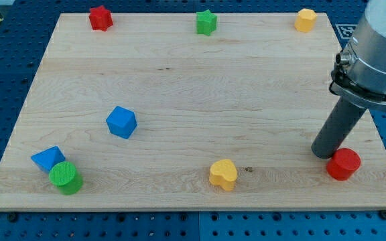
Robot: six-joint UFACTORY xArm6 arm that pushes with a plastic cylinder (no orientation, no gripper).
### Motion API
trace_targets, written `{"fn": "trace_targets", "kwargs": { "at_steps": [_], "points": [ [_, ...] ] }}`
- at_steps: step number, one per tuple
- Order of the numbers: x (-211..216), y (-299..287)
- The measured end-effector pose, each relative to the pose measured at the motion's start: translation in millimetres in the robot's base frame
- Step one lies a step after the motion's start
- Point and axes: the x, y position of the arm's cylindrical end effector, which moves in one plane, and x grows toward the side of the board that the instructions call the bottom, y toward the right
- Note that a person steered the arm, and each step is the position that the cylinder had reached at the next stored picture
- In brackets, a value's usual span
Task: Push the green circle to the left side of the board
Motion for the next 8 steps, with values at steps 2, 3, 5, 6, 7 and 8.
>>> {"fn": "trace_targets", "kwargs": {
  "at_steps": [2, 3, 5, 6, 7, 8],
  "points": [
    [-7, -33],
    [-11, -105],
    [-14, -148],
    [-15, -148],
    [-19, -166],
    [-19, -224]
  ]
}}
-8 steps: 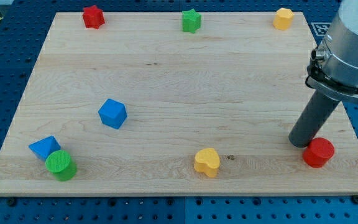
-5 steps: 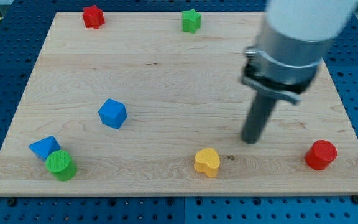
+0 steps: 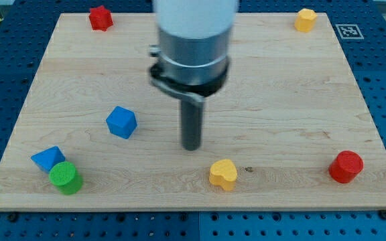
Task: Push the green circle to the left side of the board
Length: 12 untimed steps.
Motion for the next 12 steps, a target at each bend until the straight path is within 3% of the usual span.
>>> {"fn": "trace_targets", "kwargs": {
  "at_steps": [1, 3, 6, 12],
  "points": [
    [6, -52],
    [89, -68],
    [91, -125],
    [90, -165]
  ]
}}
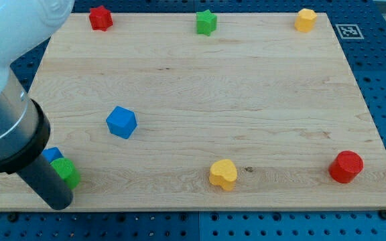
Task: Push the green circle to the left side of the board
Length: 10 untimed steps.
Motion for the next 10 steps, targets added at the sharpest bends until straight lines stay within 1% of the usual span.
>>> {"fn": "trace_targets", "kwargs": {
  "at_steps": [1, 3, 7, 8, 10],
  "points": [
    [0, -9],
    [-9, -10],
    [-70, -11],
    [-73, -10],
    [-42, 20]
  ]
}}
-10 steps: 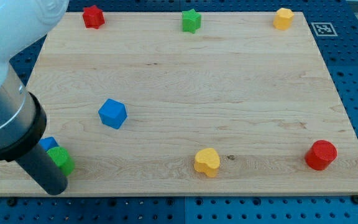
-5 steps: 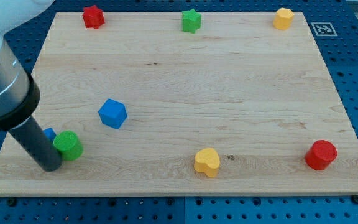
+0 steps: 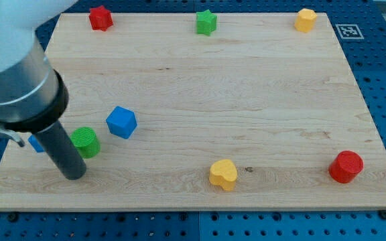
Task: Push the green circle to the left side of the board
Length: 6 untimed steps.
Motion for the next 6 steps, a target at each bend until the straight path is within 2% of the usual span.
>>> {"fn": "trace_targets", "kwargs": {
  "at_steps": [1, 6],
  "points": [
    [-6, 2],
    [-114, 2]
  ]
}}
